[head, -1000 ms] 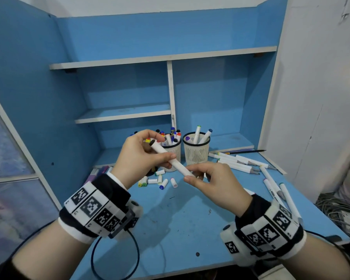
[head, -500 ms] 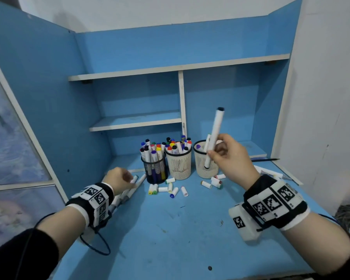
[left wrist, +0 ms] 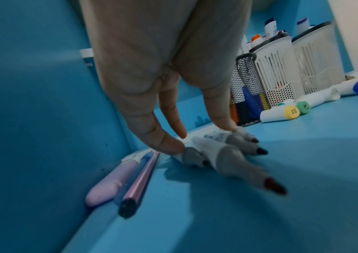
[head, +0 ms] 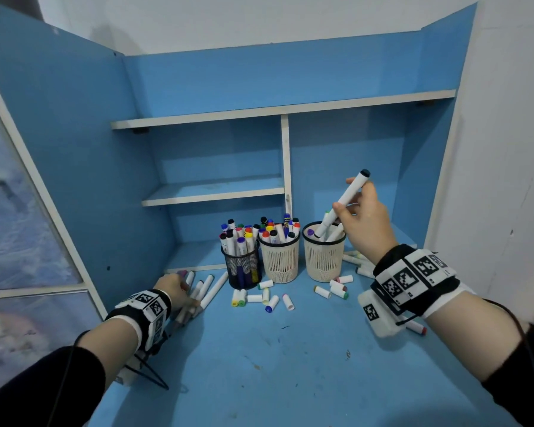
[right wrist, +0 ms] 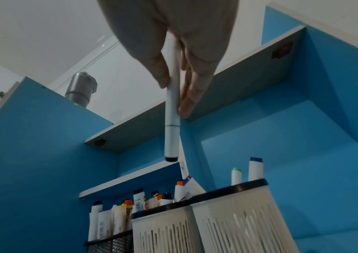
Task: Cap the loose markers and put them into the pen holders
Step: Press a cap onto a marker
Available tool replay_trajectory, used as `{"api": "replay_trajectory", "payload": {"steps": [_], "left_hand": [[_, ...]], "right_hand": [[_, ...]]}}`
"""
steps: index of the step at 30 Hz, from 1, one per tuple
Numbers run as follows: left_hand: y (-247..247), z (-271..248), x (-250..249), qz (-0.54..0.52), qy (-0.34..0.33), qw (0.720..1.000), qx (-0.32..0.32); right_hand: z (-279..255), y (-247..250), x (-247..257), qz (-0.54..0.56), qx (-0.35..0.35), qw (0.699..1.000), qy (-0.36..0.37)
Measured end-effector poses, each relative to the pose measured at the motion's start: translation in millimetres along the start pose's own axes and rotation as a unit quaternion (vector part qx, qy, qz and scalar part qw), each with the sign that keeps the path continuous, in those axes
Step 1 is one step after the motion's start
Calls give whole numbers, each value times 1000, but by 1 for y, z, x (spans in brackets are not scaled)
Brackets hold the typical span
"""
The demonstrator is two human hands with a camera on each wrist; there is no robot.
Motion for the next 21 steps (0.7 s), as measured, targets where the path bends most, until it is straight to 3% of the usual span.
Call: {"api": "replay_trajectory", "payload": {"steps": [4,9,17,21], "left_hand": [[9,3,5,19,1,999,-33],[10,6,12,42,22,999,-23],[9,3,14,26,59,997,31],[26,-5,9,-60,20,998,-14]], "right_hand": [[3,4,-8,31,-48,998,-7],[5,12,-11,35,-88,995,30],[13,-3,-24,-65,-46,994,74],[17,-16,-38,-96,-17,992,84]]}}
Point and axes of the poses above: each hand's wrist, its own z-axis towards the middle knuckle, its own y-axis out of the back of the hand, x = y × z, the point moved 7 cm from there along z, towards the middle knuckle, and after that the axes turned 11 degrees about -z, right-handed, at the moved point
